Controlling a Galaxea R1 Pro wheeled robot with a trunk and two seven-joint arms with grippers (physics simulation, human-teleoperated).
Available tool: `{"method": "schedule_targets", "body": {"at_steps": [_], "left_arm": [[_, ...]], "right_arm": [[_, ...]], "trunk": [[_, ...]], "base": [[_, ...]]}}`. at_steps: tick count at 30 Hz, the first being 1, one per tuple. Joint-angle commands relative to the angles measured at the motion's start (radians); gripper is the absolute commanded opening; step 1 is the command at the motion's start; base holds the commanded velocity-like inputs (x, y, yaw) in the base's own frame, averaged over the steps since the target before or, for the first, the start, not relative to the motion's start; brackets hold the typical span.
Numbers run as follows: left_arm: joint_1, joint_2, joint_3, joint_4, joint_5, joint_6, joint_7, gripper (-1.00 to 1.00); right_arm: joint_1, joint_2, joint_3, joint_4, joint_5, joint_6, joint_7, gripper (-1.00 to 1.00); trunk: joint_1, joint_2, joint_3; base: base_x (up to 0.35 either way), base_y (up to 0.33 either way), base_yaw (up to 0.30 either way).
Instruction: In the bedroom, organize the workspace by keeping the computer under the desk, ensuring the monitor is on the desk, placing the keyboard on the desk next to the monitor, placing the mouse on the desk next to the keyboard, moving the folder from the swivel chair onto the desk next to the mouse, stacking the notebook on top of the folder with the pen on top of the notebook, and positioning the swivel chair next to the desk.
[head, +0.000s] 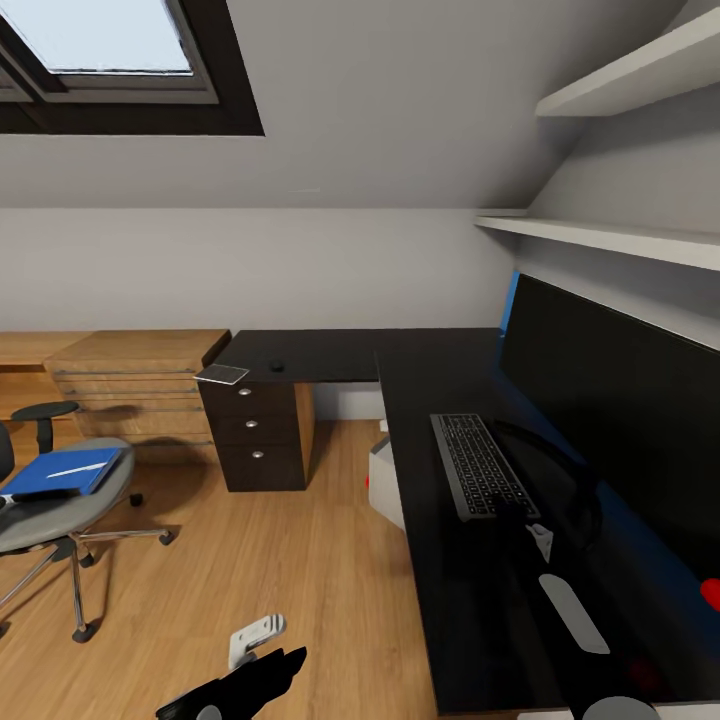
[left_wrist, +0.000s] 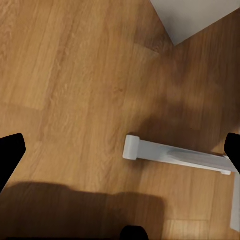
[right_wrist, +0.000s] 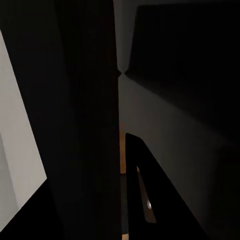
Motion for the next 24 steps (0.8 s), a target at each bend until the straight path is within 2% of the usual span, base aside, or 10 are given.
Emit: {"method": "schedule_targets", "body": {"at_steps": [1, 24], "left_arm": [[0.000, 0.000, 0.000, -0.002, 0.010, 0.003, 0.009, 1.00], [0.000, 0.001, 0.006, -0.002, 0.012, 0.003, 0.007, 1.00]], "right_arm": [[0.000, 0.000, -0.002, 0.002, -0.008, 0.007, -0.058, -1.00], [0.000, 0.000, 0.001, 0.002, -0.005, -0.022, -0.058, -1.00]], "trunk": [[0.000, 0.000, -0.001], [0.000, 0.000, -0.001]], "base": [[0.000, 0.000, 0.000], [0.000, 0.000, 0.000]]}}
